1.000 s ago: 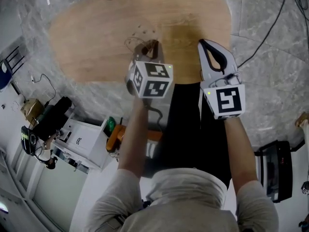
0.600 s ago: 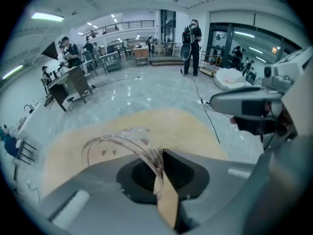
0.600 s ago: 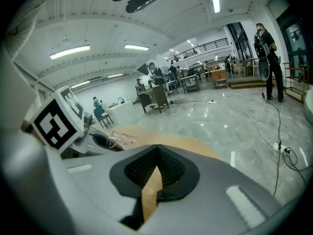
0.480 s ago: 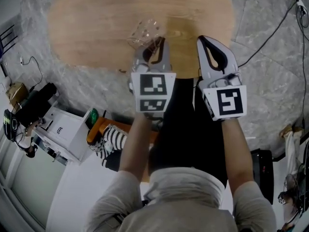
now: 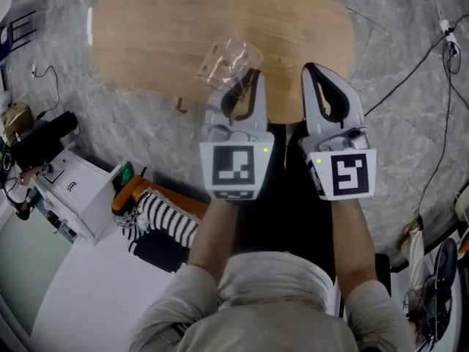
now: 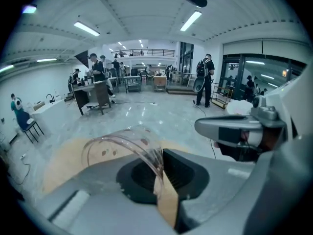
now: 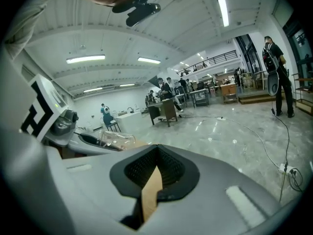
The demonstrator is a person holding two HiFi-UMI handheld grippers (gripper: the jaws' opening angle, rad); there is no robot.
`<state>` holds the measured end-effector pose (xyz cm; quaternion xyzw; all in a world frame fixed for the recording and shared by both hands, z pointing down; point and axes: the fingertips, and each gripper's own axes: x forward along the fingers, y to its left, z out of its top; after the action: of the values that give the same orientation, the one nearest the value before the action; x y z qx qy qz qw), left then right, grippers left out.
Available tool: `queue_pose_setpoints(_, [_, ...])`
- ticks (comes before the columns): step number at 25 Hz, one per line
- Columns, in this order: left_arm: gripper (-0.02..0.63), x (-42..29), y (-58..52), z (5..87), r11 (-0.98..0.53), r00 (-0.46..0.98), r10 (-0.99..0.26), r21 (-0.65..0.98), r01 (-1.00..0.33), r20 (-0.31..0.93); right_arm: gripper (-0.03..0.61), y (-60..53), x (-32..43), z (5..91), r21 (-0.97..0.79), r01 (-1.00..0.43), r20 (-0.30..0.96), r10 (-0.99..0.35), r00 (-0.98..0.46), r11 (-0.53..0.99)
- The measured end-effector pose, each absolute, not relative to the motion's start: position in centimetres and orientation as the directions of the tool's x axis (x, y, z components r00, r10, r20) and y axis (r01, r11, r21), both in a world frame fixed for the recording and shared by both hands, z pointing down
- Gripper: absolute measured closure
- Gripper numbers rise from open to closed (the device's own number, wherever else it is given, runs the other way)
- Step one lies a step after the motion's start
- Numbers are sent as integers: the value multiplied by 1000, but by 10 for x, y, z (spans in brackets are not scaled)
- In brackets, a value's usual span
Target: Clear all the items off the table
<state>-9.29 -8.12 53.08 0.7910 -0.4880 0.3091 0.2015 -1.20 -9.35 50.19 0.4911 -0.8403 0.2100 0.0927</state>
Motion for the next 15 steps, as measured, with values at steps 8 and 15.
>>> queue_pose_setpoints(8, [566, -87, -75, 445, -322, 274, -766, 22, -946, 581, 572, -103, -4, 414, -183, -853, 256, -813, -522, 490])
queue_pose_setpoints(15, [566, -83, -73, 378, -258, 233, -825, 25, -966, 514, 572, -102, -1, 335, -179, -842, 169, -827, -536, 509])
